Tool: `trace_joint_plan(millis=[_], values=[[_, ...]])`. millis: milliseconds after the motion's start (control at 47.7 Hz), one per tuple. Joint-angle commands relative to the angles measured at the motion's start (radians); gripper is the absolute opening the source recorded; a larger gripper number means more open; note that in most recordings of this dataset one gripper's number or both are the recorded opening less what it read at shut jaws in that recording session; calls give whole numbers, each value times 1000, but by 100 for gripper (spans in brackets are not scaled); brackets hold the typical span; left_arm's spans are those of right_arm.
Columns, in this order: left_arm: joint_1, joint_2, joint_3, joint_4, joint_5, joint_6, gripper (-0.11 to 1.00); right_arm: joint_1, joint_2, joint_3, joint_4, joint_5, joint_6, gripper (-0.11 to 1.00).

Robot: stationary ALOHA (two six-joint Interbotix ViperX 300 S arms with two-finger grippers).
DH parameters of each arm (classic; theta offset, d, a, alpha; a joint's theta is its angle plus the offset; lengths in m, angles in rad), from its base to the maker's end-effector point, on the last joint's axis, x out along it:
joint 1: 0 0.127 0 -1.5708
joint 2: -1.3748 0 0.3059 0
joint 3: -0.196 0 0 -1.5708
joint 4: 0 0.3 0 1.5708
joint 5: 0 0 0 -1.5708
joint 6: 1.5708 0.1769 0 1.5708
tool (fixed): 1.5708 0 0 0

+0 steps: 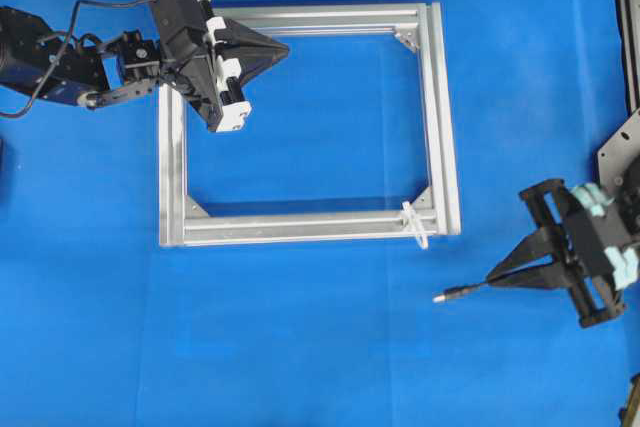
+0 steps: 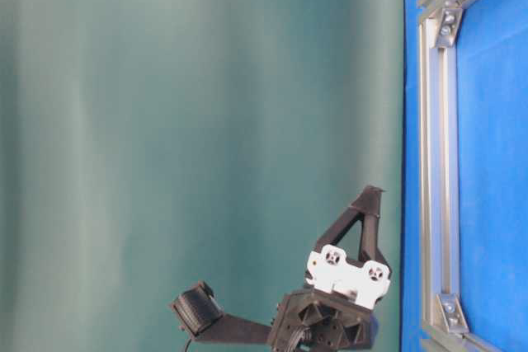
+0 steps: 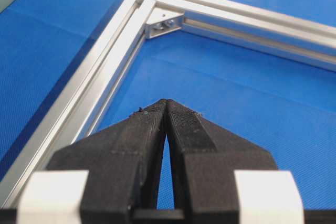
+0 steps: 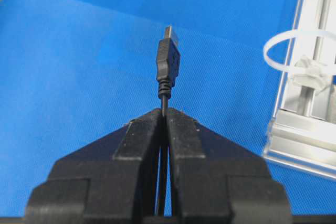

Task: Insert the wire through the string loop located on the right side.
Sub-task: 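Lift the cable with the right gripper and move it right, then push the USB plug leftward through the white zip-tie loop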

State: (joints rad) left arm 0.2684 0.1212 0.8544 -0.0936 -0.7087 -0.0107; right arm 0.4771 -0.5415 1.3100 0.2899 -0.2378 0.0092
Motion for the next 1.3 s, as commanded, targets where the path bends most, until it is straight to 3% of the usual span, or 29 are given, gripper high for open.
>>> trace_joint_plan(millis=[0, 335, 922, 1278], values=[[-3, -32, -9, 3, -9, 0, 0, 3, -12, 2, 2, -12, -2, -3], [-5, -32, -8, 3, -8, 0, 0, -9, -5, 14, 2, -40, -3, -3], [-12, -32, -6, 3, -9, 0, 0, -189, -57, 84, -3, -64, -17, -3], [-14, -32, -8, 3, -9, 0, 0, -224, -66, 87, -6, -74, -23, -3]])
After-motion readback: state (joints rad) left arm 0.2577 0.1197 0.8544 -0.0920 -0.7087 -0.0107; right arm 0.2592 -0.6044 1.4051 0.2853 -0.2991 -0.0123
